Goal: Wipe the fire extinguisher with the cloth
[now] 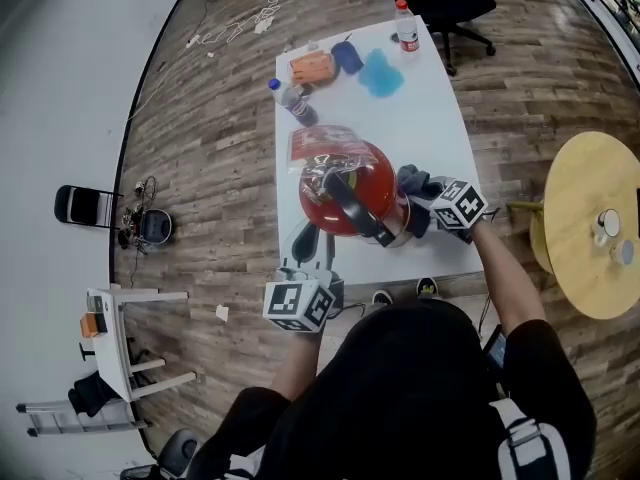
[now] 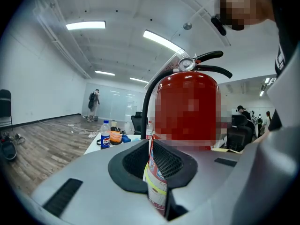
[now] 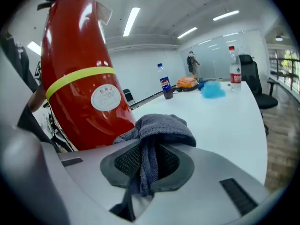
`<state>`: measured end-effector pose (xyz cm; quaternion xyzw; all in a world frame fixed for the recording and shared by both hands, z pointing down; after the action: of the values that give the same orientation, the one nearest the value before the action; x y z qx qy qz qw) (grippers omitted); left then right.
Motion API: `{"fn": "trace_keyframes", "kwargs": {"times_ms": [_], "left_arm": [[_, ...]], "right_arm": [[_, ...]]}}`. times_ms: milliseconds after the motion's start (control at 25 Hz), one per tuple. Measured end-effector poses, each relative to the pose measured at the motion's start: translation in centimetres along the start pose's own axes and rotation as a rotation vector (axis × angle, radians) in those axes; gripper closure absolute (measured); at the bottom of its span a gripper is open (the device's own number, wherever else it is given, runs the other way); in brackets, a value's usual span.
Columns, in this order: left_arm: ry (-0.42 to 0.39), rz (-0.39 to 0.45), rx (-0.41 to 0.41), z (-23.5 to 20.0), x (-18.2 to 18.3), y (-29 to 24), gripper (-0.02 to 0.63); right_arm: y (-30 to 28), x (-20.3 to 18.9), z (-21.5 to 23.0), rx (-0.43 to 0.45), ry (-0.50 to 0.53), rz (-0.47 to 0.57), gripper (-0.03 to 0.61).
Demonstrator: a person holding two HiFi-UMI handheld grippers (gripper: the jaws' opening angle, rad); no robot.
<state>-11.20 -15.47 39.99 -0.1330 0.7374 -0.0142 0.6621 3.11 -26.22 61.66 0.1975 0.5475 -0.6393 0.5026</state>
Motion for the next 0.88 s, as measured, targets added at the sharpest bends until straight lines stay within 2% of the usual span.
{"fn": "trace_keyframes", "kwargs": {"times_ms": [280, 520, 600, 680, 760, 880], "left_arm": [[0.007, -0.002, 0.001, -0.3, -0.2, -0.3, 0.574], [0.014, -0.003, -0.003, -0.3, -0.2, -0.5, 0.577], [0.011, -0.006, -0.006, -0.3, -0.3, -0.4, 0.577], [0.011, -0.007, -0.008, -0.2, -0.3, -0.4, 0.577], [0.012, -0.006, -0.006, -0.2, -0.3, -0.4, 0.577], [0.012, -0.009, -0.001, -0.1, -0.1, -0.1, 0.577]], "right_arm": [[0.9, -4.8, -2.5, -0.022, -0.057, -0.018, 0.511], [0.8, -7.4, -5.9, -0.023, -0.03, -0.083, 0.511], [0.6, -7.8, -5.7, -0.033, -0.014, -0.097, 0.51], [0.4, -7.7, -4.9, -0.027, 0.051, -0.156, 0.509], [0.0, -6.8, -3.3, -0.023, 0.113, -0.204, 0.509], [-1.1, -4.9, -0.7, -0.038, 0.143, -0.246, 0.509]]}}
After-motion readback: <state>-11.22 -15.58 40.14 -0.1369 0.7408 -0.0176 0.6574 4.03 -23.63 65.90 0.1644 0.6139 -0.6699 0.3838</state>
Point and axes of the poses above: the fingertips, and each gripper's own axes: y backward along the fingers, z to its right, x out of its top, the point moved 2 cm from there along y, backward along the fingers, and after that the axes turned 2 degrees about x, right-handed, at the moved point
